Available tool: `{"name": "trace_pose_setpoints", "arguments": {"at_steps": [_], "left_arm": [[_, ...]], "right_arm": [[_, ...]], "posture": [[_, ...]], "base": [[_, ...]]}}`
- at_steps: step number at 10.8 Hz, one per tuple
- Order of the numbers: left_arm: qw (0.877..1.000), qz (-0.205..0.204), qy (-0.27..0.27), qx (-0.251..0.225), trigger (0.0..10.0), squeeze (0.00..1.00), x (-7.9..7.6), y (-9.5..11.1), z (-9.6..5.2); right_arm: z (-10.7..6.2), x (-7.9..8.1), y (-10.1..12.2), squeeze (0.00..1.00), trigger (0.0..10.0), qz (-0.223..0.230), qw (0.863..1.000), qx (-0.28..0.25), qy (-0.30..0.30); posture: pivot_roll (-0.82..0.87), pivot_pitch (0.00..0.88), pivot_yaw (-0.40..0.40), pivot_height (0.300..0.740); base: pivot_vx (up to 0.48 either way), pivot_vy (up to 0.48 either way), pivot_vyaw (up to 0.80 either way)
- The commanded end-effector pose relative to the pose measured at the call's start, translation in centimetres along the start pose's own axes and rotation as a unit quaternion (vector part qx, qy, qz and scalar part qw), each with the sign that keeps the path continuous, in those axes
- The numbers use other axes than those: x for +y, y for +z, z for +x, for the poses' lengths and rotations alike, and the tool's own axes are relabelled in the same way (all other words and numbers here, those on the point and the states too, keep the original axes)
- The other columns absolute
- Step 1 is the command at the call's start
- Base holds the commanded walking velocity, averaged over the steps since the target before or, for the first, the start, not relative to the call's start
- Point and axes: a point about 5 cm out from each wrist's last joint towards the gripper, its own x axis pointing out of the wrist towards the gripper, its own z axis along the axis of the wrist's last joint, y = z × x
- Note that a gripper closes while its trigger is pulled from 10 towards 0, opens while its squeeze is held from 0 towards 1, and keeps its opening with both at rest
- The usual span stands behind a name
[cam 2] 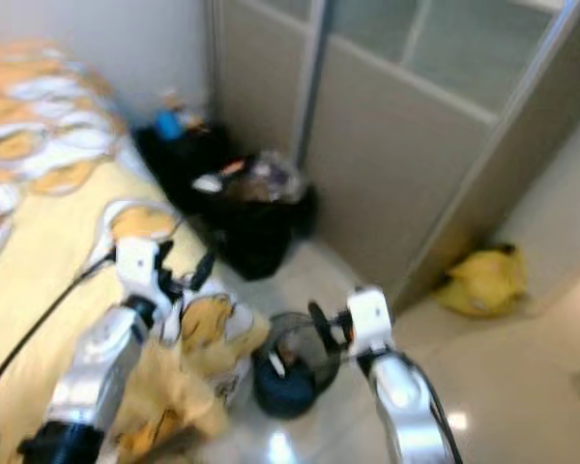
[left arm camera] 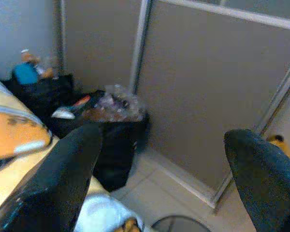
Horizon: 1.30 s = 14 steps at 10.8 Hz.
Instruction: Clean up the room
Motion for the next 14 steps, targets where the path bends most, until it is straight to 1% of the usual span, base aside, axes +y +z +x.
{"name": "trace_pose_setpoints", "arguments": {"at_steps": [1,8,9,10,11,12,13,14], "left_arm": [[1.000,0.001,-0.011,-0.003,10.0,0.00,-0.8,0.2,0.4],[1.000,0.001,-0.009,0.001,10.0,0.00,-0.9,0.3,0.3],[0.992,0.079,0.095,0.023,10.0,0.00,2.2,0.0,0.4],[0.989,0.111,0.091,0.027,10.0,0.00,2.3,0.1,0.4],[0.981,0.177,0.074,0.028,10.0,0.00,2.6,0.7,0.6],[0.985,0.151,0.079,0.027,10.0,0.00,3.2,1.1,1.0],[0.989,0.125,0.075,0.026,10.0,0.00,3.1,0.9,1.1],[0.993,0.090,0.073,0.022,10.0,0.00,2.6,0.5,1.2]], "right_arm": [[-0.4,-0.6,-0.2,0.00,10.0,-0.002,1.000,0.005,-0.009],[-0.4,-0.6,-0.3,0.00,10.0,-0.004,1.000,0.003,-0.005],[1.0,-0.3,1.8,0.00,10.0,0.060,0.996,-0.062,-0.037],[0.8,-0.4,1.5,0.00,10.0,0.064,0.995,-0.058,-0.045],[0.3,-1.3,0.5,0.00,10.0,0.083,0.992,-0.039,-0.086],[0.3,-1.4,0.3,0.00,10.0,0.084,0.991,-0.039,-0.096],[0.4,-1.3,0.5,0.00,10.0,0.080,0.991,-0.046,-0.094],[0.4,-1.2,0.8,0.00,10.0,0.077,0.992,-0.051,-0.088]], "posture": [[0.07,0.000,-0.070,0.740],[0.07,0.000,-0.069,0.740],[0.05,0.000,0.009,0.740],[0.06,0.000,0.003,0.740],[0.06,0.000,0.009,0.740],[0.06,0.000,0.034,0.740],[0.05,0.000,0.034,0.740],[0.04,0.000,0.032,0.740]], "base": [[0.000,-0.401,0.70],[0.000,-0.401,0.70],[0.000,0.000,0.61],[0.000,0.000,0.00],[0.000,0.000,0.00],[0.000,0.000,0.00],[0.000,0.000,0.00],[0.000,0.476,0.59]]}}
